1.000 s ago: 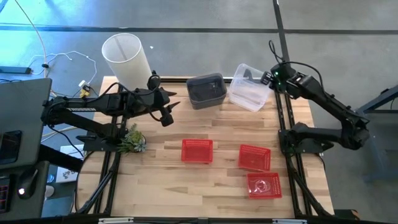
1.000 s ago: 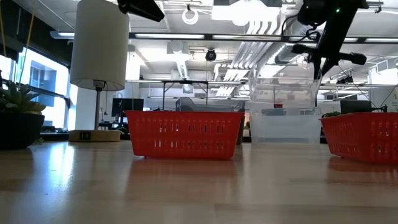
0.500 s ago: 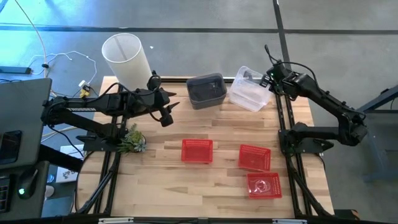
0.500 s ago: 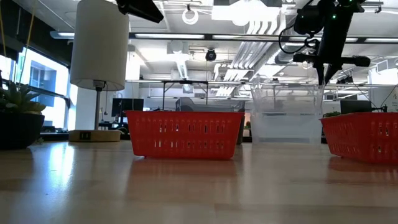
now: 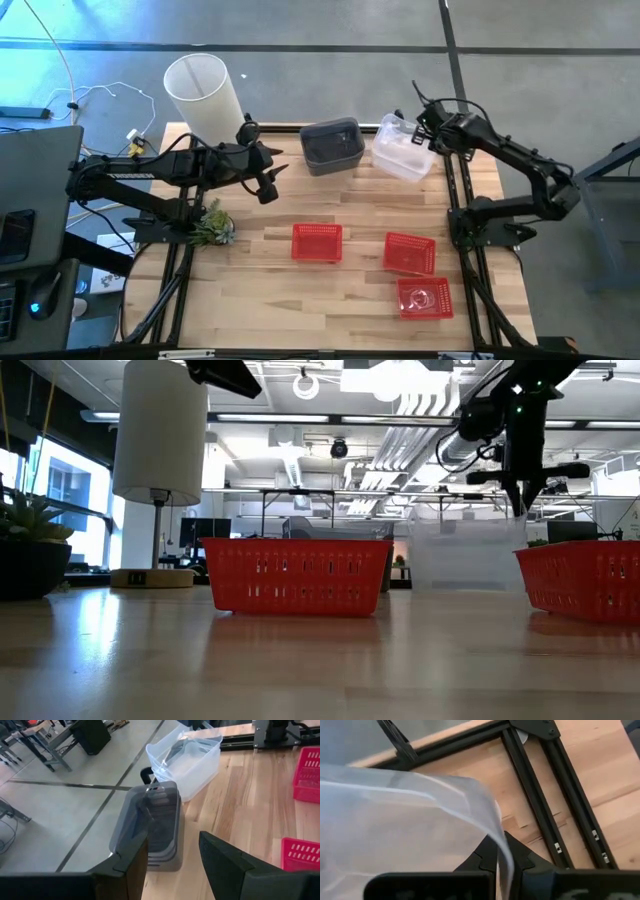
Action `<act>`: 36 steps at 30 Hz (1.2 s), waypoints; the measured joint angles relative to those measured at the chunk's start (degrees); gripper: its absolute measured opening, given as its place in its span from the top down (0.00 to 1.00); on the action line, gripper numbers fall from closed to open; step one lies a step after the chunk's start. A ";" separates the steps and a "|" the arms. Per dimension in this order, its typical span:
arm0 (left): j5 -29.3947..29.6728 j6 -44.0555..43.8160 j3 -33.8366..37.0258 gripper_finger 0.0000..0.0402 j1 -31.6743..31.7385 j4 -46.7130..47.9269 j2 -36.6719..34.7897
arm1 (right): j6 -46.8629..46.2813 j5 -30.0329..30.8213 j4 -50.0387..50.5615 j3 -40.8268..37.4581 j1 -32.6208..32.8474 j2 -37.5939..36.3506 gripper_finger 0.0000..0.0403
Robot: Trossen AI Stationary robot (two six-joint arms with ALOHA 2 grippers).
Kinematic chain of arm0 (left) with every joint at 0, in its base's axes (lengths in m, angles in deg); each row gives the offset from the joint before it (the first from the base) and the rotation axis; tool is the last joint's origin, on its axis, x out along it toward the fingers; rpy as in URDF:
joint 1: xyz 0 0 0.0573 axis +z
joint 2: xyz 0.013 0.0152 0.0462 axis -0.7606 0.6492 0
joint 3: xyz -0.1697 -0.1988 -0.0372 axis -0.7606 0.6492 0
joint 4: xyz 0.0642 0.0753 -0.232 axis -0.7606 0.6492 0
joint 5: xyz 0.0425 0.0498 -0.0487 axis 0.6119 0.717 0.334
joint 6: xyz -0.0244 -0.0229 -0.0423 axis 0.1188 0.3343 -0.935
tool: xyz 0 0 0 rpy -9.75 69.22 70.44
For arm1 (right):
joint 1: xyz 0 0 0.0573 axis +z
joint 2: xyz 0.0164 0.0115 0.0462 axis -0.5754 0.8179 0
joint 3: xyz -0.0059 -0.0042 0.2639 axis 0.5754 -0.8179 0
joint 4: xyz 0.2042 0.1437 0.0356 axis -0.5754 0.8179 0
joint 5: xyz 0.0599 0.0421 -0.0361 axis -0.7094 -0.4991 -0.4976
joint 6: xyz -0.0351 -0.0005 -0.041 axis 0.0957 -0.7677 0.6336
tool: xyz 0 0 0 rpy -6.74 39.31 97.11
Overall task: Stack baskets by color
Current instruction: Stack the bottom transparent bin on the stacked transparent bins
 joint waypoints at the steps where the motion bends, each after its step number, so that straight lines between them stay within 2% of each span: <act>1: 0.00 0.00 0.00 0.60 0.00 0.27 0.00 | 0.74 0.00 0.00 0.00 0.00 0.71 1.00; 7: 0.00 -1.31 0.00 0.60 0.00 1.91 0.00 | 3.26 0.56 0.07 0.32 0.00 3.53 1.00; 17: 0.04 -1.31 0.00 0.60 0.00 2.15 0.00 | 5.92 3.88 -0.04 0.14 0.02 3.83 0.98; 22: 0.02 -1.31 0.00 0.60 0.00 2.25 0.00 | 6.48 4.93 -0.25 0.01 0.11 3.93 0.92; 31: 0.02 -1.31 0.00 0.60 -0.02 2.52 0.00 | 8.09 5.41 -0.01 -0.09 0.21 3.98 0.75; 36: 0.02 -1.31 0.00 0.60 -0.02 2.51 0.00 | 9.17 5.14 0.17 -0.09 0.54 3.96 0.72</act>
